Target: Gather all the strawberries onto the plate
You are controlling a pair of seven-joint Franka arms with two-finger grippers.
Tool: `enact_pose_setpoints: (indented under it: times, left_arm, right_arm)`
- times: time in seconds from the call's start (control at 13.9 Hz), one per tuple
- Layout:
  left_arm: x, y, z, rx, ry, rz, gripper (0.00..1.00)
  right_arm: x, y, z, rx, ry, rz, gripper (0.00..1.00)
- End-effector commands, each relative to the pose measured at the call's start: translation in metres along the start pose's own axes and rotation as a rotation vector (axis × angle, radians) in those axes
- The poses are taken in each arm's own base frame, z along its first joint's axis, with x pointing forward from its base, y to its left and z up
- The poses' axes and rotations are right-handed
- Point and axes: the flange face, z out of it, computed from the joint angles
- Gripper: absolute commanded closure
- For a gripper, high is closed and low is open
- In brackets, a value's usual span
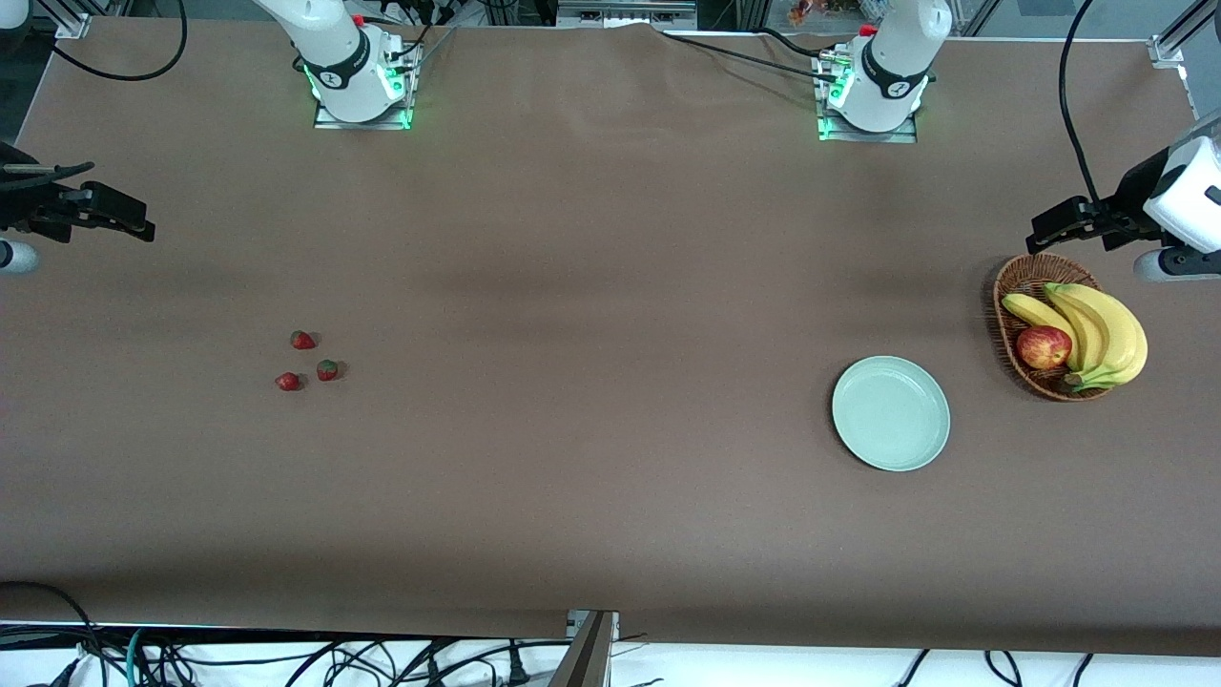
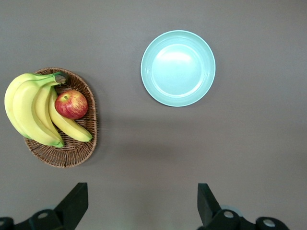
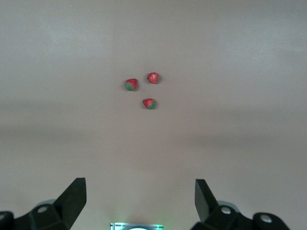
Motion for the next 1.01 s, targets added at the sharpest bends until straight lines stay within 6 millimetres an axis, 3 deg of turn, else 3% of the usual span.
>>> enact_pose_setpoints:
  times: [0.0,0.58,0.94]
  left_arm:
    - [0.002,0.001,-0.004,0.020,0.011,0.011,0.00]
    - [0.003,0.002,-0.003,0.020,0.010,0.012,0.00]
    - [0.003,0.002,-0.003,0.020,0.010,0.012,0.00]
  right_arm:
    - [0.001,0.003,-0.005,0.017,0.009,0.004,0.00]
    - [0.002,0.003,-0.005,0.017,0.009,0.015,0.00]
    - [0.018,0.002,0.018,0.016,-0.017,0.011,0.00]
